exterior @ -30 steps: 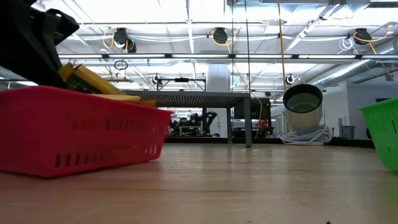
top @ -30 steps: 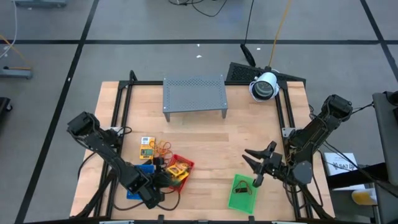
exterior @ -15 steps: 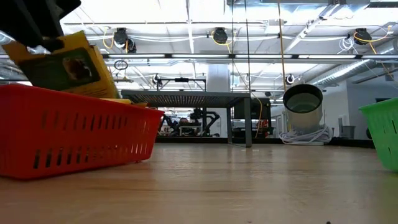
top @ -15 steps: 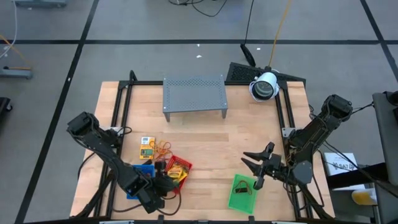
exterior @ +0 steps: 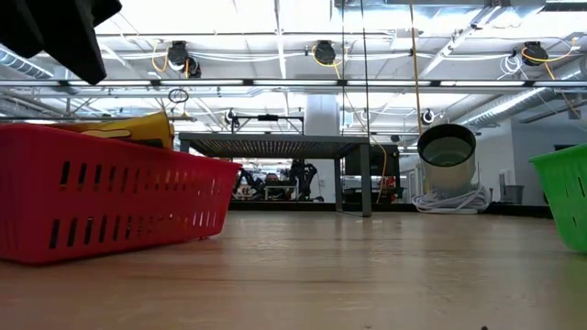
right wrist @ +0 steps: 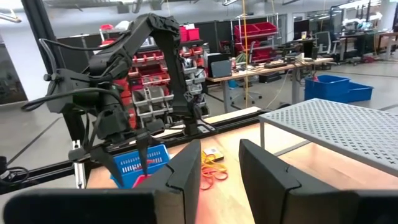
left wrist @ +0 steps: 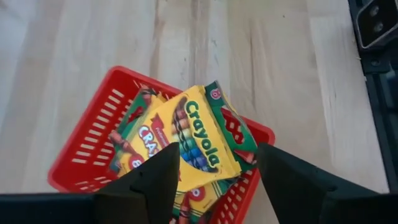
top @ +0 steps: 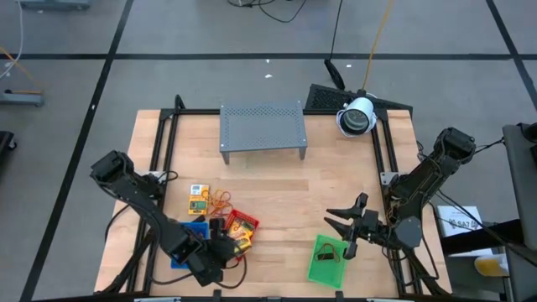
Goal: Pick & Place Office Desk Supplies
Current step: Put the left black rubber band into the green basket
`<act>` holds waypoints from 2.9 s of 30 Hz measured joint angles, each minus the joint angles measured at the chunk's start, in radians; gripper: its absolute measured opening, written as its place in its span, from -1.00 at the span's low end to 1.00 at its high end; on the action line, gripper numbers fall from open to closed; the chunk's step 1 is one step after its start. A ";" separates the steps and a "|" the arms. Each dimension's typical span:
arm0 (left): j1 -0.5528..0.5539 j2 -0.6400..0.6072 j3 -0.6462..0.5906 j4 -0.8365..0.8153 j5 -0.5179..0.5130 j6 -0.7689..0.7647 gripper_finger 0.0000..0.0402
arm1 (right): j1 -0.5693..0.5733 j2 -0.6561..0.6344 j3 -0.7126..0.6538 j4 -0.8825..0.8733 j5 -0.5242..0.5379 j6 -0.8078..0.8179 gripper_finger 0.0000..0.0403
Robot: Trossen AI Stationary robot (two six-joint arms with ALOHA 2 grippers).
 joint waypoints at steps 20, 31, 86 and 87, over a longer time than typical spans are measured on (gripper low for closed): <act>0.144 -0.002 0.139 -0.189 0.115 0.022 0.12 | -0.042 0.000 0.000 -0.044 -0.153 -0.058 -0.50; 0.244 -0.125 0.130 -0.307 0.215 -0.083 0.12 | -0.055 0.000 0.000 -0.058 -0.150 -0.136 -0.50; 0.411 -0.555 -0.334 -0.566 0.275 -0.277 0.12 | -0.049 0.000 0.000 -0.246 -0.024 0.030 -0.50; 0.411 -0.554 -0.355 -0.564 0.277 -0.290 0.12 | -0.049 0.000 0.000 -0.246 -0.024 0.030 -0.50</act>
